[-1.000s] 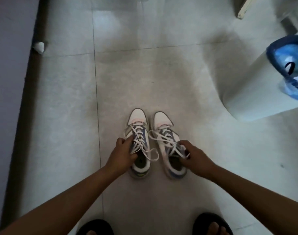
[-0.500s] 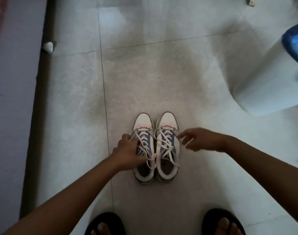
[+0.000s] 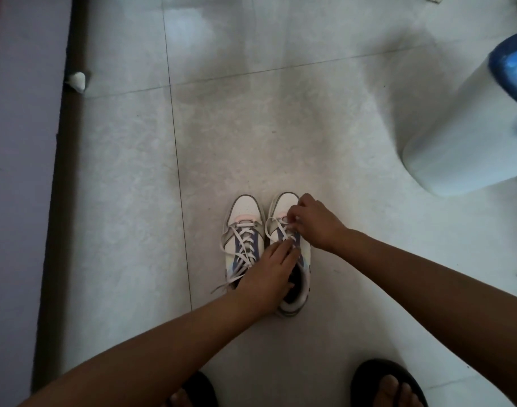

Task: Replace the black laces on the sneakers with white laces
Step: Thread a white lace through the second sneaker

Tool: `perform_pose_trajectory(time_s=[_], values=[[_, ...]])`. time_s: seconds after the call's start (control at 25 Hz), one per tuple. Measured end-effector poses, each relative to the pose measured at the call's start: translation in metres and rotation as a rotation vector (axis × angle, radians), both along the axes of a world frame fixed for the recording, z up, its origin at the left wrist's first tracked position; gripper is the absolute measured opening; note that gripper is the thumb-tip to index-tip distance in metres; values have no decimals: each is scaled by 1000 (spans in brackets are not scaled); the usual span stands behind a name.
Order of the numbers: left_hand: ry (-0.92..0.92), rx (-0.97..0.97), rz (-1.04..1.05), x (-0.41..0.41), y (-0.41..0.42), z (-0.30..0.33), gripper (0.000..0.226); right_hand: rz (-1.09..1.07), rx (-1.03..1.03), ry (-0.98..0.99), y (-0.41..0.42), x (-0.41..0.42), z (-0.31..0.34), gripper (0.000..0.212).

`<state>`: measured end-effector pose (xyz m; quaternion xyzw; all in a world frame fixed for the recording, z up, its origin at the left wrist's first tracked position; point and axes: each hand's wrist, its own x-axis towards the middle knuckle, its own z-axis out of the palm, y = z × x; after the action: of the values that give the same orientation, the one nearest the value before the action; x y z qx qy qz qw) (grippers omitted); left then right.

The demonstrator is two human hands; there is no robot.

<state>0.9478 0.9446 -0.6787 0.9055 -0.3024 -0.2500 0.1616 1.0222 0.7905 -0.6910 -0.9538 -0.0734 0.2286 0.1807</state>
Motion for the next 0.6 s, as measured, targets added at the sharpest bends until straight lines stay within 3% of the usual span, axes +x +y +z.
perform_pose_trajectory(time_s=[0.16, 0.36, 0.48, 0.6], values=[[27, -136, 89, 4, -2, 1, 55, -145, 63, 96, 3, 6, -5, 10], [90, -127, 108, 7, -3, 9, 44, -273, 229, -36, 4, -12, -4, 9], [215, -243, 410, 21, -1, 17, 27, -218, 336, -71, -8, -24, 3, 11], [54, -88, 561, 48, 2, 9, 22, -214, 307, -92, -5, -38, 2, 12]])
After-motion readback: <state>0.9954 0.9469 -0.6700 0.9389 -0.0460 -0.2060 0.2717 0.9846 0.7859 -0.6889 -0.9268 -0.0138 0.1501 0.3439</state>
